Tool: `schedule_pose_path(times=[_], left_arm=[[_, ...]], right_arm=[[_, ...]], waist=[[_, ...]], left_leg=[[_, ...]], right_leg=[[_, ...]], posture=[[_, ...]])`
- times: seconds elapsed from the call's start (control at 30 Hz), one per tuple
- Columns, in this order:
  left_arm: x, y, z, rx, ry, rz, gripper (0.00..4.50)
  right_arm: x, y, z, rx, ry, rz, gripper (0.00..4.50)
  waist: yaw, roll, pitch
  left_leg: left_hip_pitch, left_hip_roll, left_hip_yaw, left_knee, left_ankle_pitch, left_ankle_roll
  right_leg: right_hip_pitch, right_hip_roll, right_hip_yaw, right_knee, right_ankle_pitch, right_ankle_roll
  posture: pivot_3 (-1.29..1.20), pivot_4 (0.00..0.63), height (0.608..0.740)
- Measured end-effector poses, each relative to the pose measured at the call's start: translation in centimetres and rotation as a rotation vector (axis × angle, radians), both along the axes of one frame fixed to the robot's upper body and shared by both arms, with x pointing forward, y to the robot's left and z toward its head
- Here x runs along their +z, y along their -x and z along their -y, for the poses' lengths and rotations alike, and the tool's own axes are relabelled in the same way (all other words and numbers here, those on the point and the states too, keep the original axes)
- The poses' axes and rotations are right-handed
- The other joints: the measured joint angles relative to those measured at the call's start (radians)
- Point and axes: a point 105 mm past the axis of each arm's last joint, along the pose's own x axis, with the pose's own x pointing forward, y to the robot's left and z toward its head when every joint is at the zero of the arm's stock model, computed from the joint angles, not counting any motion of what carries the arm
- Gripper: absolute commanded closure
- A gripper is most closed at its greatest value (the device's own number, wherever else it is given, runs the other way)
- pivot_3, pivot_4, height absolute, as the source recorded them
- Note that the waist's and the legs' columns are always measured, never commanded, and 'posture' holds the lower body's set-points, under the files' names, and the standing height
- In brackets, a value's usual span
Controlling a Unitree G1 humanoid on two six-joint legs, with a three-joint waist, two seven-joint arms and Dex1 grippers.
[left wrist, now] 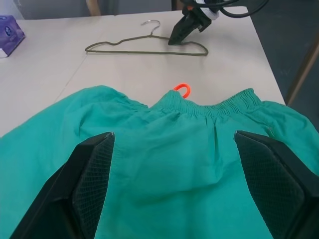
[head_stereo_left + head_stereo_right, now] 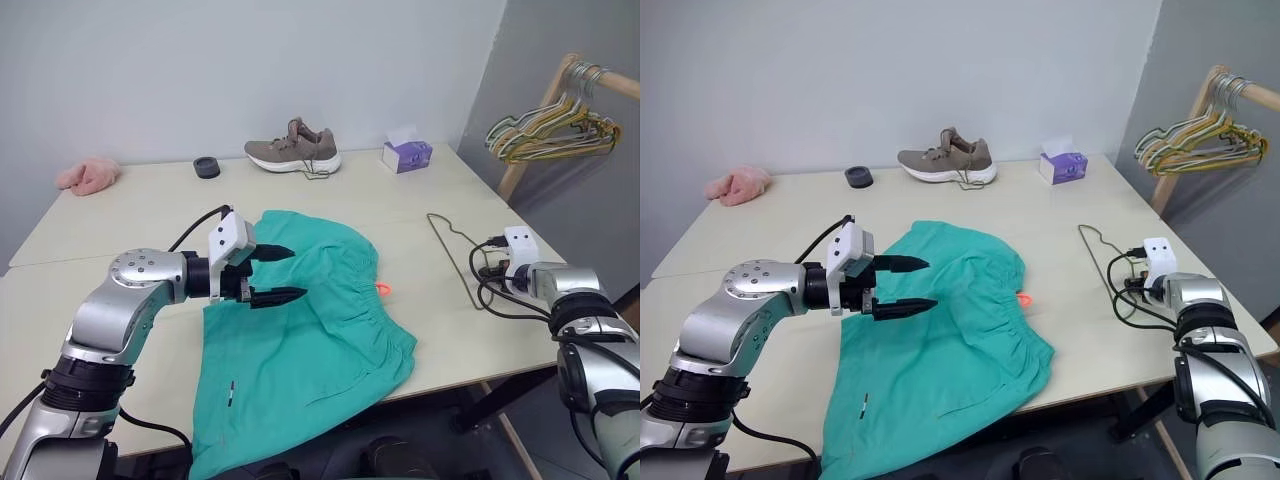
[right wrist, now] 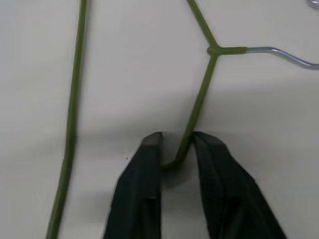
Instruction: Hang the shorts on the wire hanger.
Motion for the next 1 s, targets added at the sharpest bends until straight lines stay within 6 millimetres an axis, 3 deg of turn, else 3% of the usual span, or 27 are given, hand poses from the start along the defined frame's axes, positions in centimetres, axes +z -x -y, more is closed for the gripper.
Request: schedule_pose_path(times=[0.1, 0.23, 0.3, 0.37, 0.57, 0.67, 0.77, 1.0], left_arm=[[0.0, -0.5, -0.3, 0.037, 0.014, 0.002, 0.43], [-0.1, -2.2, -1.6, 0.154, 0.046, 0.001, 0.43], [0.1, -3.4, -2.4, 0.222, 0.056, 0.016, 0.08], [0.4, -4.5, -3.4, 0.294, 0.05, 0.037, 0.01], [1.2, -6.8, -6.3, 0.474, 0.112, 0.036, 0.01], [1.2, -6.8, -6.8, 0.491, 0.158, -0.024, 0.01], [1.1, -6.5, -6.7, 0.471, 0.211, -0.112, 0.01], [0.8, -4.6, -5.4, 0.351, 0.302, -0.364, 0.01]], right_arm=[[0.2, -0.3, -0.2, 0.099, 0.143, 0.033, 4.47], [0.6, -0.7, -0.7, 0.132, 0.178, 0.067, 4.47], [1.4, -1.1, -1.3, 0.166, 0.193, 0.112, 4.5], [2.9, -1.8, -2.5, 0.227, 0.211, 0.19, 4.5], [10.6, -2.6, -6.5, 0.456, 0.355, 0.506, 4.5], [13.4, -2.1, -8.6, 0.56, 0.405, 0.62, 4.5], [14.8, -0.9, -11.0, 0.709, 0.439, 0.688, 4.5], [15.3, 3.2, -18.1, 1.135, 0.509, 0.778, 4.5]], waist=[[0.001, 0.0, 0.0], [-0.004, 0.001, 0.001], [-0.004, 0.005, 0.003], [-0.007, 0.008, 0.004], [-0.004, 0.01, 0.004], [-0.004, 0.01, 0.004], [-0.005, 0.01, 0.004], [-0.006, 0.01, 0.004]], left_leg=[[0.0, 0.0, 0.0, 0.0, 0.0, 0.0], [0.0, 0.0, 0.0, 0.0, 0.0, 0.0], [-0.003, 0.0, 0.0, 0.0, 0.0, 0.0], [-0.006, 0.0, 0.0, 0.0, 0.0, 0.0], [-0.013, 0.0, -0.002, 0.001, 0.0, 0.0], [-0.013, -0.002, -0.002, 0.001, 0.0, 0.0], [-0.013, -0.002, -0.002, 0.001, 0.0, 0.0], [-0.013, -0.002, -0.003, 0.001, 0.0, 0.0]], right_leg=[[0.0, 0.0, 0.0, 0.0, 0.0, 0.0], [-0.001, 0.0, 0.0, 0.0, 0.0, 0.0], [-0.003, 0.0, 0.001, 0.0, 0.0, 0.001], [-0.007, 0.0, 0.001, 0.001, 0.001, 0.001], [-0.013, -0.005, -0.001, 0.001, 0.004, -0.004], [-0.013, -0.007, -0.002, 0.001, 0.004, -0.003], [-0.013, -0.008, -0.003, 0.001, 0.004, -0.003], [-0.013, -0.008, -0.004, 0.002, 0.004, -0.002]], posture=[[-0.14, 0.0, 0.74], [-0.14, 0.0, 0.74], [-0.15, 0.0, 0.74], [-0.15, 0.0, 0.74], [-0.16, 0.0, 0.74], [-0.17, 0.0, 0.74], [-0.17, 0.0, 0.74], [-0.18, 0.0, 0.74]])
